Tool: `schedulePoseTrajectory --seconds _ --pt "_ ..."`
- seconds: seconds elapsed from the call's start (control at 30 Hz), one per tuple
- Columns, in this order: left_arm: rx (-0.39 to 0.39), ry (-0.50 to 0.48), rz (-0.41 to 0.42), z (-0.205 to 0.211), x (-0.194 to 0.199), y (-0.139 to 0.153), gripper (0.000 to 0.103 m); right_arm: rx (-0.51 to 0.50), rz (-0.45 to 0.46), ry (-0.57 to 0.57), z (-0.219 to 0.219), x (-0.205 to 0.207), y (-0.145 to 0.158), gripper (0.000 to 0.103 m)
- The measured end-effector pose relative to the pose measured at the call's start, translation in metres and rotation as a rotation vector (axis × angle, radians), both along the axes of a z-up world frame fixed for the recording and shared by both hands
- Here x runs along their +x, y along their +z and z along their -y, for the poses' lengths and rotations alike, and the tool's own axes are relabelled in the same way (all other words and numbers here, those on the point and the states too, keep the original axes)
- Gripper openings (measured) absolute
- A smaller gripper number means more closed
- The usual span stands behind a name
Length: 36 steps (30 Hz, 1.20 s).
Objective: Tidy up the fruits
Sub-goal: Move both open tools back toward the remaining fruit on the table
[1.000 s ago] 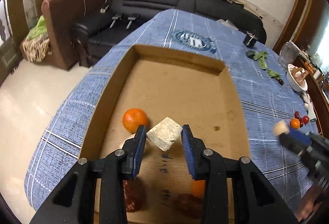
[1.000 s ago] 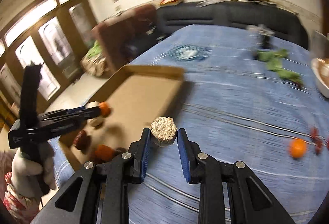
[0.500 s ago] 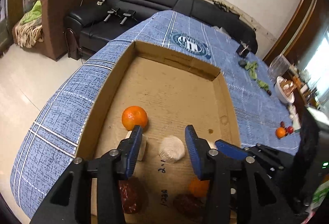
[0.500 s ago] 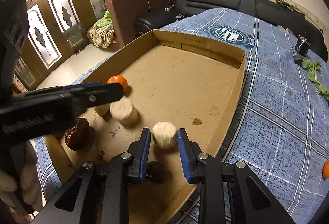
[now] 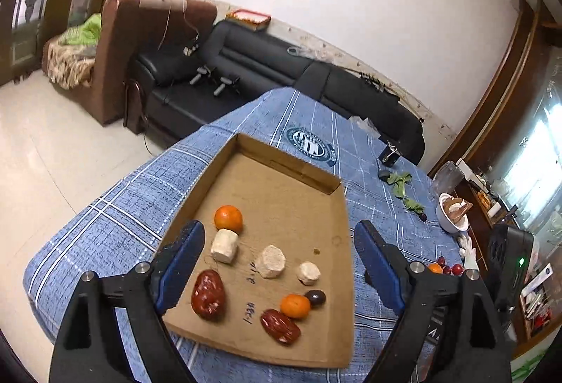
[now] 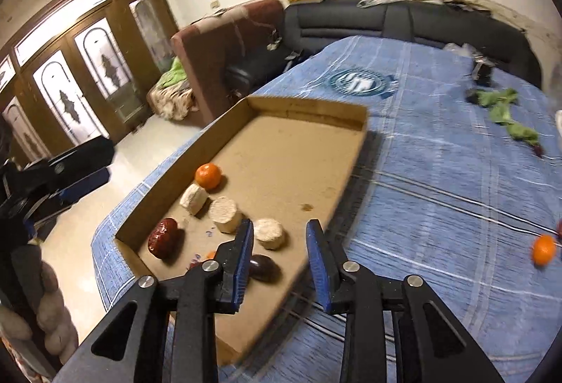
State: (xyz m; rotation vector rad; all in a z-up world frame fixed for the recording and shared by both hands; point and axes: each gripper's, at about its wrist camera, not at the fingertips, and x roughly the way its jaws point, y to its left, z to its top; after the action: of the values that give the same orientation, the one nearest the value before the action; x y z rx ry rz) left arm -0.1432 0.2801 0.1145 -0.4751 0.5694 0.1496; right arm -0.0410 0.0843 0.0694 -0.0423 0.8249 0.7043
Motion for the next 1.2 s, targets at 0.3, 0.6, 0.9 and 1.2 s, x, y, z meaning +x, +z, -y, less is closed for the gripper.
schedulePoseTrajectory --seconds 0.3,0.6,0.9,1.2 --pt "0.159 0.020 0.036 0.042 -0.017 0.020 0.087 -0.042 0.201 -0.161 0.054 -0.027 0.028 0.067" --pt "0.046 -0.061 0.020 0.060 -0.015 0.012 0.087 0.168 0.156 -0.245 0.112 -0.029 0.014 0.067" --pt "0.149 -0.043 -0.009 0.079 -0.019 0.018 0.087 0.039 -0.006 -0.238 0.124 -0.017 -0.013 0.067" --pt "0.134 -0.089 -0.032 0.089 -0.015 0.013 0.087 -0.004 0.013 -0.210 0.123 -0.027 -0.017 0.067"
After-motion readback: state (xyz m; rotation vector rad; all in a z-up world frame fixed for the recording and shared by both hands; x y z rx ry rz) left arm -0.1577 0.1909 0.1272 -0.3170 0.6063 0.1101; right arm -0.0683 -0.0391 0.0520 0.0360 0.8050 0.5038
